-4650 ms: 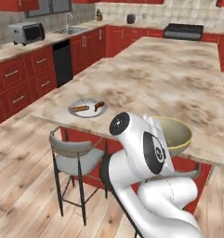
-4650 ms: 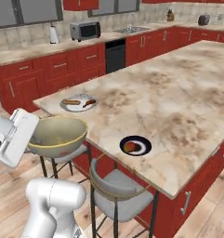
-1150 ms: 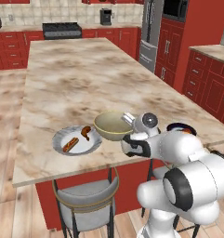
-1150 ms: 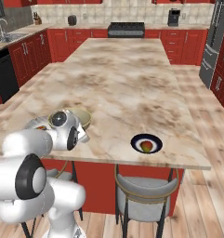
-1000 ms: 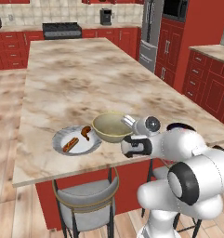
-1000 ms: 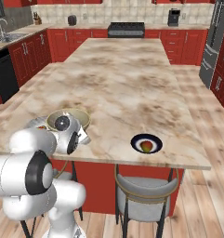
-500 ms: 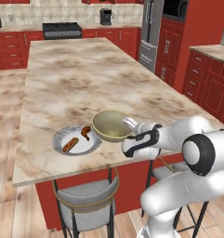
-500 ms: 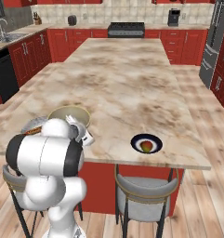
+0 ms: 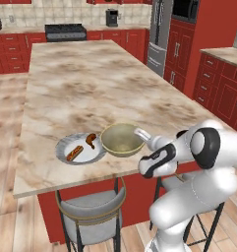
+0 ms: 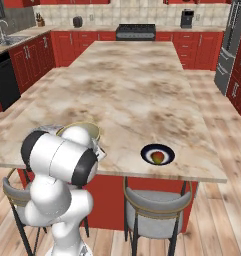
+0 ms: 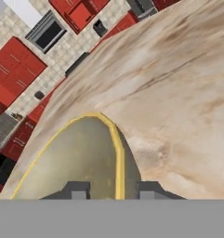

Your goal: Take the smaller bowl and place it next to the appetizer plate on the dining counter , and place the larger bowl next to the plate with cooked food.

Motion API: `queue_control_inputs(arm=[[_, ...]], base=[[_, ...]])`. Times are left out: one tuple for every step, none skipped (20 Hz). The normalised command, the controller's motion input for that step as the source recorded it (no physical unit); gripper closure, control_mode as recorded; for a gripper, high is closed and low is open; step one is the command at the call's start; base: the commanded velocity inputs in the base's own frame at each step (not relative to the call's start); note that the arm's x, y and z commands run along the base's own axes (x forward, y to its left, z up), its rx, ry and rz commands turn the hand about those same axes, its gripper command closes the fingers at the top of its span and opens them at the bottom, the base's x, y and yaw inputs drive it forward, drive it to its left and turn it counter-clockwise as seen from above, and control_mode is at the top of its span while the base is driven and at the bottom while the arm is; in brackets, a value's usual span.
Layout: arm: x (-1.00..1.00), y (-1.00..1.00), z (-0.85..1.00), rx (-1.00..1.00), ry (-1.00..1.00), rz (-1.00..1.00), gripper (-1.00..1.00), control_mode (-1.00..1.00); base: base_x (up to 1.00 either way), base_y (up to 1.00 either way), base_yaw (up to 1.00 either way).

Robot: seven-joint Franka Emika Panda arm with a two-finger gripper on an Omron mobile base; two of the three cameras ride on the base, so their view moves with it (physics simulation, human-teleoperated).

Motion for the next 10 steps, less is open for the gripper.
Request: queue_control_inputs(arm=[[0.0,0.0,0.0,0.0,0.0,0.0,-1.0,-1.0],[0.0,0.0,0.0,0.0,0.0,0.0,-1.0,-1.0],[0.0,0.0,0.0,0.0,0.0,0.0,-1.0,-1.0],[0.0,0.0,0.0,0.0,0.0,0.0,-1.0,-1.0],[0.0,0.0,0.0,0.0,0.0,0.0,-1.0,-1.0],[0.0,0.06,-0.06,0.0,0.0,0.0,-1.0,-1.0],[0.14,0.31,-0.2,0.0,0.0,0.0,-1.0,-1.0],[0.34,0.56,-0.26,0.0,0.0,0.0,-1.0,-1.0],[0.42,0.71,-0.25,0.0,0.0,0.0,-1.0,-1.0],[0.48,0.85,-0.19,0.0,0.0,0.0,-1.0,-1.0]], base=[[0.0,0.0,0.0],[0.0,0.0,0.0],[0.0,0.0,0.0],[0.0,0.0,0.0],[0.0,0.0,0.0],[0.0,0.0,0.0],[0.0,0.0,0.0],[0.0,0.0,0.0],[0.0,0.0,0.0],[0.0,0.0,0.0]])
